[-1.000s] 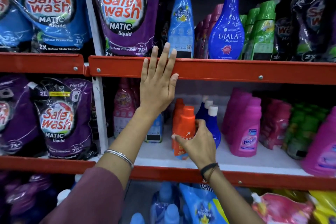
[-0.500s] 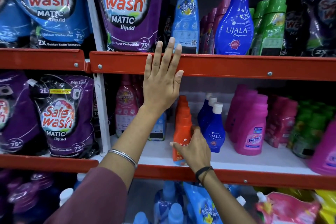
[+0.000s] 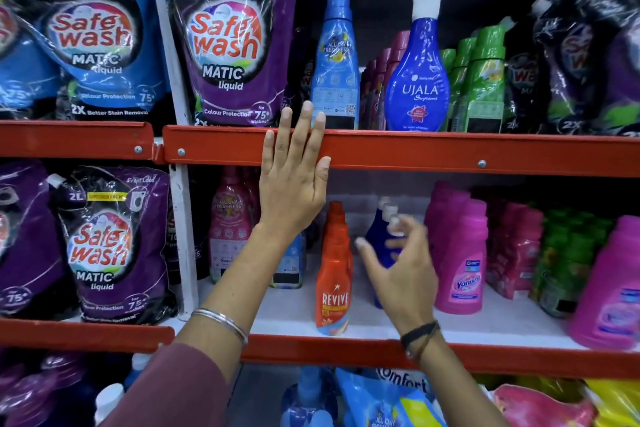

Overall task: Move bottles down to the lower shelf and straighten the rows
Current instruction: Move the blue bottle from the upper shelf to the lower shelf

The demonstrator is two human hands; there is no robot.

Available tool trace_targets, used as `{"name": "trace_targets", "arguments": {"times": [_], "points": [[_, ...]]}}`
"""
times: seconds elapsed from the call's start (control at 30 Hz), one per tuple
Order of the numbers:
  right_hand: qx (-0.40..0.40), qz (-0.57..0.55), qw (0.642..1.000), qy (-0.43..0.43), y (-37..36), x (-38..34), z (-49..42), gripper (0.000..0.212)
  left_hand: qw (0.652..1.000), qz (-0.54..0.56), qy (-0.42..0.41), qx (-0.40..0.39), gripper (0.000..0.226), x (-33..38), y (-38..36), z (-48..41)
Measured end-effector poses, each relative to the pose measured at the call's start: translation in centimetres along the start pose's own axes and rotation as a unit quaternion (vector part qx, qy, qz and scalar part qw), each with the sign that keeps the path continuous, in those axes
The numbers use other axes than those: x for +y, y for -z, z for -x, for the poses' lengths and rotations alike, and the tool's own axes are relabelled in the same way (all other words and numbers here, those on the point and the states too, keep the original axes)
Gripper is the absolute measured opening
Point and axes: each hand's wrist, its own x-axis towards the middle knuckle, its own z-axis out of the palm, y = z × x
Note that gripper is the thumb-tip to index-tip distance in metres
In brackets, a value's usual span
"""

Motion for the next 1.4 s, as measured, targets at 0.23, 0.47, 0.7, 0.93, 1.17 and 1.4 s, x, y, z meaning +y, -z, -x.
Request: {"name": "trace_targets", "arguments": {"times": [0.23, 0.47, 0.7, 0.93, 1.17, 1.4], "points": [[0.164, -0.067, 0.977, 0.121, 5.0, -5.6, -11.0, 0.048, 1.000, 0.019, 0.018, -0.006, 0.057, 3.4, 0.0, -1.0], [0.101, 0.141, 0.978, 0.117, 4.0, -8.7, -17.9, 0.085, 1.000, -0.007, 0.028, -0.003, 0.056, 5.7, -1.4, -1.2], [0.096, 0.234, 0.965, 0.073, 3.8, -9.6, -18.1, 0.086, 0.999, -0.028, 0.022, 0.009, 0.055, 5.6, -1.7, -1.2], [0.153, 0.118, 0.972, 0.132, 5.0, -9.0, -16.9, 0.084, 0.999, -0.028, 0.017, 0.006, 0.055, 5.5, -1.7, -1.1], [0.205, 0.069, 0.966, 0.141, 8.1, -9.3, -14.7, 0.089, 0.999, -0.033, 0.016, 0.013, 0.055, 5.6, -1.7, -1.1], [0.153, 0.081, 0.977, 0.121, 9.4, -6.4, -9.4, 0.088, 0.999, -0.031, 0.013, 0.013, 0.056, 5.6, -1.6, -1.1]]}}
